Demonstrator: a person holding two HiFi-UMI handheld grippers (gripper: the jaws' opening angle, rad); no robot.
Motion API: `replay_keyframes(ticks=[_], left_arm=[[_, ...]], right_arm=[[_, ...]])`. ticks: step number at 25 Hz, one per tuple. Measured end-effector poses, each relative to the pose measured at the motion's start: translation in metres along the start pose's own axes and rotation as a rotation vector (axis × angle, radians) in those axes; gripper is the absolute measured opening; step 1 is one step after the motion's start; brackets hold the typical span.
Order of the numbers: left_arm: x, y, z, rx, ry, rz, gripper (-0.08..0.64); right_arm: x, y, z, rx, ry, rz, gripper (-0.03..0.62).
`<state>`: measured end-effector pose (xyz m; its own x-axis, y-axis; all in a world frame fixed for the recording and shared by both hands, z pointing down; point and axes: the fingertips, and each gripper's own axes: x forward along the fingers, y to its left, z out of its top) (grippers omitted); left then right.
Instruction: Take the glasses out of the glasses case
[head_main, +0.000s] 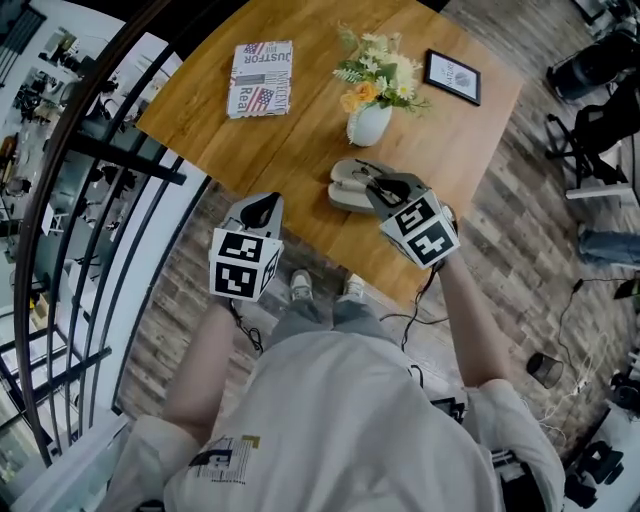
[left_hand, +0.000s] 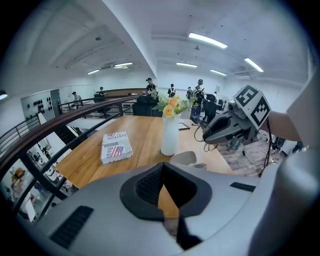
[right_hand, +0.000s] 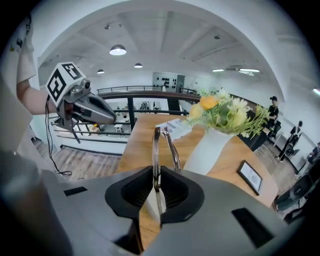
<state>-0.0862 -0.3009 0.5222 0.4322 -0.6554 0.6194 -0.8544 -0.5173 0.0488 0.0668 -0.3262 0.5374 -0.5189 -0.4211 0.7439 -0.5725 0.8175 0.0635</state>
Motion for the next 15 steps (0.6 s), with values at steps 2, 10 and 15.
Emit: replay_keyframes(ticks=[2,10,15], left_arm=[[-0.010,0.002,0.011,-0.004,-0.027,-0.001,0.017],[-0.072,0.009,0.077,0.024,-0.213,0.028,0.017],[-0.111,0.012,0.121,0.070,-0.317,0.052,0.017]], right_arm=[[-0.018,-0.002,0.014,0.010,-0.054,-0.024,0.071],[-0.106,-0.007,0.077,0.018,-0.280,-0.163,0.070],[-0.162,-0.007,0.114,0.002,-0.420,-0.247,0.069]])
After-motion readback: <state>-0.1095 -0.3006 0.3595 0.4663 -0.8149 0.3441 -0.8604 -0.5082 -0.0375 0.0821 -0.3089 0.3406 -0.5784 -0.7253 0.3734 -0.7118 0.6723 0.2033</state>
